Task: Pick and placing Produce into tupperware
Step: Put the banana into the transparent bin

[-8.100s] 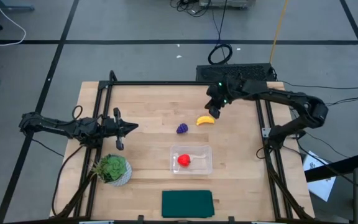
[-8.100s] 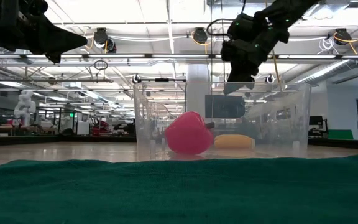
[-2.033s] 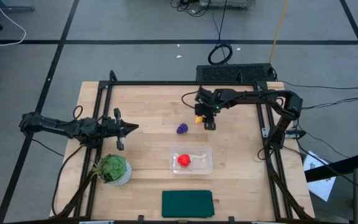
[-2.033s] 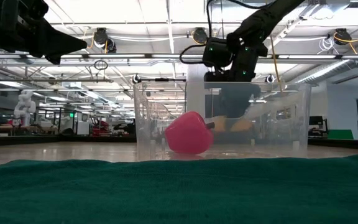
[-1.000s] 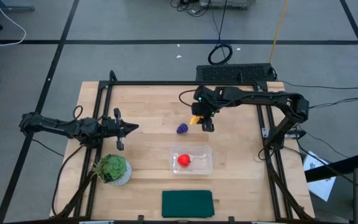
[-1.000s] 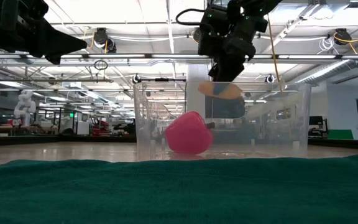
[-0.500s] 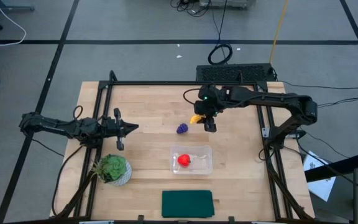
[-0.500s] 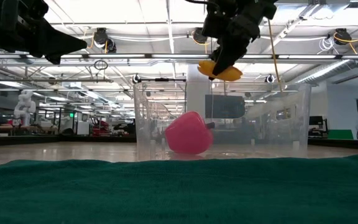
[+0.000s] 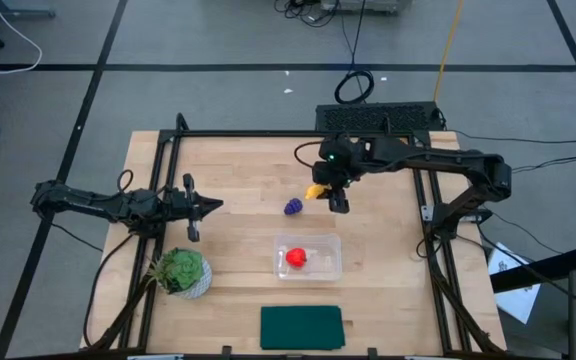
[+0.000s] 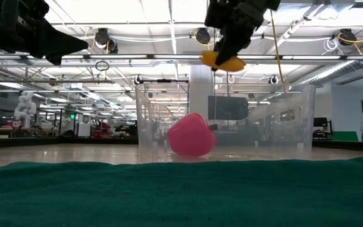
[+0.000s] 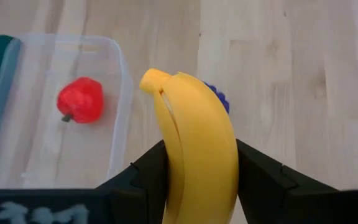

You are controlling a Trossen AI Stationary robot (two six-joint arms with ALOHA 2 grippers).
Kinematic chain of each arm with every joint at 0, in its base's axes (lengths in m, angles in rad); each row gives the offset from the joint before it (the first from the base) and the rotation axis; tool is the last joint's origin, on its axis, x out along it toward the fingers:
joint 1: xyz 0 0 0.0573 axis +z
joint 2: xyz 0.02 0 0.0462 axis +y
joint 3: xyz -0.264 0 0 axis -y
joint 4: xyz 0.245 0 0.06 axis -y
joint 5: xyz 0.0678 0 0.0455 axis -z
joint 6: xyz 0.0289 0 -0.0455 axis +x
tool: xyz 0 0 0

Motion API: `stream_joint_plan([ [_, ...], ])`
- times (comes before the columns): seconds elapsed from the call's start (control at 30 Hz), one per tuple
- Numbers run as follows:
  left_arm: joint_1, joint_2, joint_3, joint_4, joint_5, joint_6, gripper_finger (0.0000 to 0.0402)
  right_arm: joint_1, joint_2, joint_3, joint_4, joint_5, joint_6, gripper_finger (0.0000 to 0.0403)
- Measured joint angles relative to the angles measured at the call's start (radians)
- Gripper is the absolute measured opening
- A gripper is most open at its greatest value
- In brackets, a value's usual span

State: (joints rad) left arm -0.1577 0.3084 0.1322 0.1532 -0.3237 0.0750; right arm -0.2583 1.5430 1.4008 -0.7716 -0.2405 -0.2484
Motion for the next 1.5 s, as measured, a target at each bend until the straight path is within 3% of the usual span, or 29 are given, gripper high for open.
stream_joint_plan([
  [0.27,0.000,0.000,0.000,-0.003,0.000,0.000,0.0021,0.005,-0.092,-0.002,0.088,-0.074,0.022,0.0147],
  [0.57,0.000,0.000,0.000,-0.002,0.000,-0.002,0.0021,0.005,-0.190,-0.028,0.119,-0.077,0.048,0.0147],
  [1.5,0.000,0.000,0.000,-0.002,0.000,-0.001,0.0021,0.003,-0.638,-0.456,0.500,-0.081,0.228,0.0147],
])
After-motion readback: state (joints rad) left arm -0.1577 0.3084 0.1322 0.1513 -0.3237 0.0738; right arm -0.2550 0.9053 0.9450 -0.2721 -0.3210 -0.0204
